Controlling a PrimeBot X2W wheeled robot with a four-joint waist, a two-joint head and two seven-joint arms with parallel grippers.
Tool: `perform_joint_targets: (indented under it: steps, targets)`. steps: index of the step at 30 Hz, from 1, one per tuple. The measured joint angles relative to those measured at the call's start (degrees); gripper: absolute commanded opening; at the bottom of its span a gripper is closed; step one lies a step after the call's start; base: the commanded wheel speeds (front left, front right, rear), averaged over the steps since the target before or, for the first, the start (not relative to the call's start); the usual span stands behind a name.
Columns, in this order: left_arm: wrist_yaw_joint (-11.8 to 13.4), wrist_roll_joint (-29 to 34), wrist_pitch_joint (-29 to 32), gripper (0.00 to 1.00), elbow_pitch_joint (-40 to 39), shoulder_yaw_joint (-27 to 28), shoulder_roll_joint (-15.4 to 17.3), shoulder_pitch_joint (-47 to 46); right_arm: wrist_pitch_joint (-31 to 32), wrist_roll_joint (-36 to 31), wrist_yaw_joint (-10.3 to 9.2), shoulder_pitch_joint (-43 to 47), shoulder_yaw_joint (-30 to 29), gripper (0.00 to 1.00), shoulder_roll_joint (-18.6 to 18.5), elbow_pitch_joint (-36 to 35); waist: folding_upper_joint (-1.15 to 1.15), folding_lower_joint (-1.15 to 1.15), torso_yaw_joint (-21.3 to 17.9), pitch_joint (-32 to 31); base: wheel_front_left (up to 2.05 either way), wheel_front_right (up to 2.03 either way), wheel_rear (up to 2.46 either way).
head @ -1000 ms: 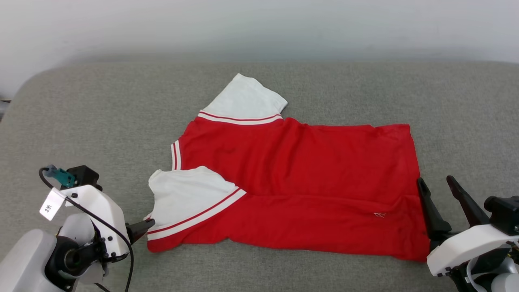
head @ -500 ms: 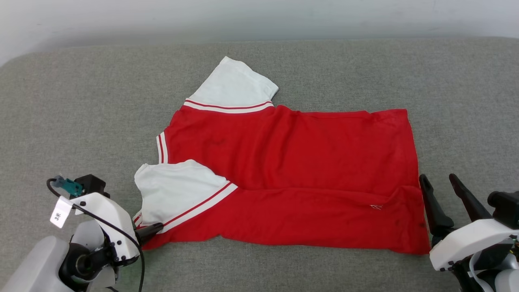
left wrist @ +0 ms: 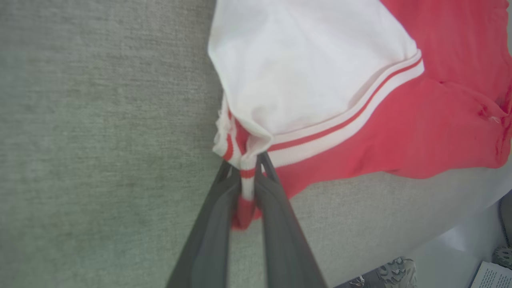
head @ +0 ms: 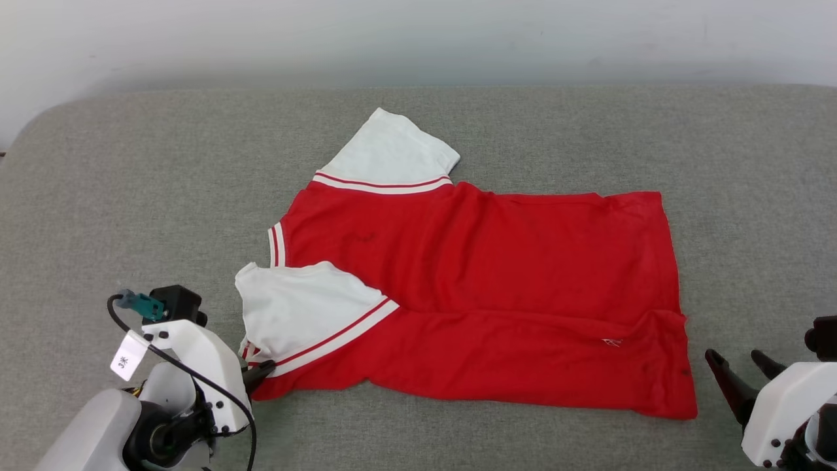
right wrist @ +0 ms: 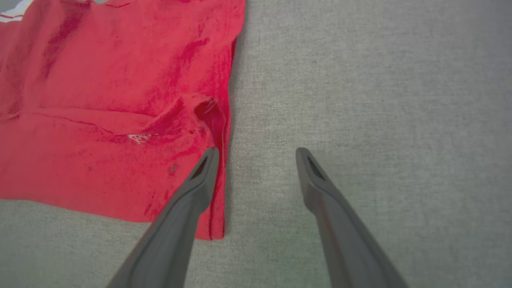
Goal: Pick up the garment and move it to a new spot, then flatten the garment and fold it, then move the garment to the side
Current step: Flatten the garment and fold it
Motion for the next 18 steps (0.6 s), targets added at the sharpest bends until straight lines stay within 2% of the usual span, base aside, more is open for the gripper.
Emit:
perform_joint_targets:
  steps: [3,6,15,16,17,18]
  targets:
    - [0.8,0.8,-0.6,0.0,-2.9,0.2,0.9,0.8,6.2,0.9,0.0,0.4,0.6,1.0,-0.6,-1.2,0.0,0.0,0.7,-0.1,0.0,0.0,0.0]
    - [1.7,1.3,-0.7,0.0,-5.7,0.2,1.4,0.9,9.9,1.4,0.01,0.6,2.1,1.0,-0.4,-1.6,0.0,0.0,1.3,0.5,0.0,0.0,0.0]
    - [2.8,1.5,-0.2,0.0,-9.2,0.1,1.5,0.9,12.8,3.2,-0.01,-3.6,6.8,1.0,-0.3,4.7,0.0,0.01,2.5,4.0,0.0,0.0,0.0]
    - [2.8,1.5,-0.2,0.0,-9.2,0.2,1.5,0.9,13.3,3.3,-0.02,-4.0,7.2,0.67,-0.3,5.5,0.0,0.0,2.6,4.3,0.0,0.0,0.0]
    - [2.9,1.5,-0.3,0.0,-9.2,0.2,1.5,0.9,13.7,3.8,-0.09,-4.4,7.5,0.17,-0.3,6.3,0.0,0.0,2.6,4.6,0.0,0.0,0.0]
    - [2.9,1.5,-0.3,0.0,-9.2,0.2,1.5,0.9,14.0,4.2,-0.12,-4.8,7.6,0.0,-0.3,6.8,0.0,0.0,2.7,4.8,0.0,0.0,0.0]
